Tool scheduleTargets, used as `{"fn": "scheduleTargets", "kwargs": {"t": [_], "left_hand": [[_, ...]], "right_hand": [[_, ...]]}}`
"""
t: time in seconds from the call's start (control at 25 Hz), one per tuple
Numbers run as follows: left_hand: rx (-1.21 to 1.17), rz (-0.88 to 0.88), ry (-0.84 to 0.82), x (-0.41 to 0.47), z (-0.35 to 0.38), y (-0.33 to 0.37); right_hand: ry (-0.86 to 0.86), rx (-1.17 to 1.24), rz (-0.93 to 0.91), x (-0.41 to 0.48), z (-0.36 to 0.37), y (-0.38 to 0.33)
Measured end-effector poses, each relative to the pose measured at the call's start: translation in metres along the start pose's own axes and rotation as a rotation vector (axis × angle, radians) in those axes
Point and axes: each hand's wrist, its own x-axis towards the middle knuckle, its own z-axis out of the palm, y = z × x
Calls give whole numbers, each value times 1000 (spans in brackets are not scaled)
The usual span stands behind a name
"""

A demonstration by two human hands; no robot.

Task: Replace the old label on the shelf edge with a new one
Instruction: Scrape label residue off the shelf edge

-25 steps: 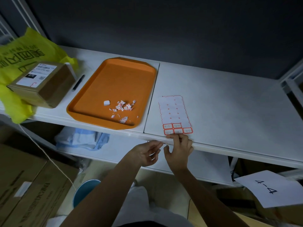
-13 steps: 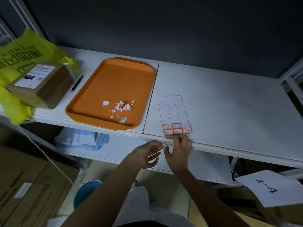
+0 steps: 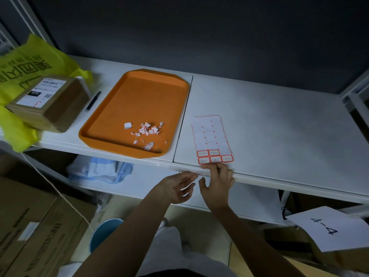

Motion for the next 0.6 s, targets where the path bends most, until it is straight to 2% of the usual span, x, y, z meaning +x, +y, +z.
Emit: {"fn": "scheduleTargets", "kwargs": {"t": [0.24, 0.6], "left_hand": [[27, -10, 82, 4, 6, -2], [6, -53, 2, -2, 3, -7]], "right_hand": [[-5, 10, 0, 0, 0, 2], [-8, 19, -2, 0, 1, 3]]}}
